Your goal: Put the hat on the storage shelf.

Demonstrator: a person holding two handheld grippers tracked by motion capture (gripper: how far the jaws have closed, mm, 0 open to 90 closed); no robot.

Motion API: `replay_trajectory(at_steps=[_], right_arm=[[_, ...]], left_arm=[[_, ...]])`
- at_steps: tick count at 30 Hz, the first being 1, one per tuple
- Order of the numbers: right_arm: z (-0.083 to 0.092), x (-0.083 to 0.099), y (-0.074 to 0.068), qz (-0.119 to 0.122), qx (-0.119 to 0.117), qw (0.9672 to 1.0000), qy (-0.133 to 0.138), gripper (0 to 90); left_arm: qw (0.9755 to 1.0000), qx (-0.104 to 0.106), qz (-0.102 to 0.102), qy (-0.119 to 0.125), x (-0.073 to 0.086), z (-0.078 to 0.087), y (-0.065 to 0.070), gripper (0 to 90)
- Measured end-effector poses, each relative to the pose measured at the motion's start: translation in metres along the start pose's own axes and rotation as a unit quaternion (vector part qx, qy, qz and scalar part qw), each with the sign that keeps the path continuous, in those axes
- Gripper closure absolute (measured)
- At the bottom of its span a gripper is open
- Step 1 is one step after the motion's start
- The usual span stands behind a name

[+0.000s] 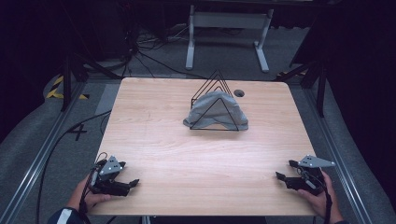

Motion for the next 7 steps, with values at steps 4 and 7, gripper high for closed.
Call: replay_trajectory(at_steps=[4,7], right_arm=[[-0.0001,-0.0001,0.0001,0.0,0.0,1.0,0.0,21.1],[-0.0001,-0.0001,0.0001,0.0,0.0,1.0,0.0,21.1]], left_arm=[[1.0,0.0,0.0,0.0,0.0,0.0,0.0,13.9],[1.0,0.0,0.0,0.0,0.0,0.0,0.0,13.9]])
Point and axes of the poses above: each handheld gripper's, and its own axes: z roughly backward along the jaws, x roughly out of its underside, y roughly to its right, the point moved 2 cm from there along -z, roughly forward along the jaws, and after that the axes turned 1 degree about -z, right-handed, at the moved point
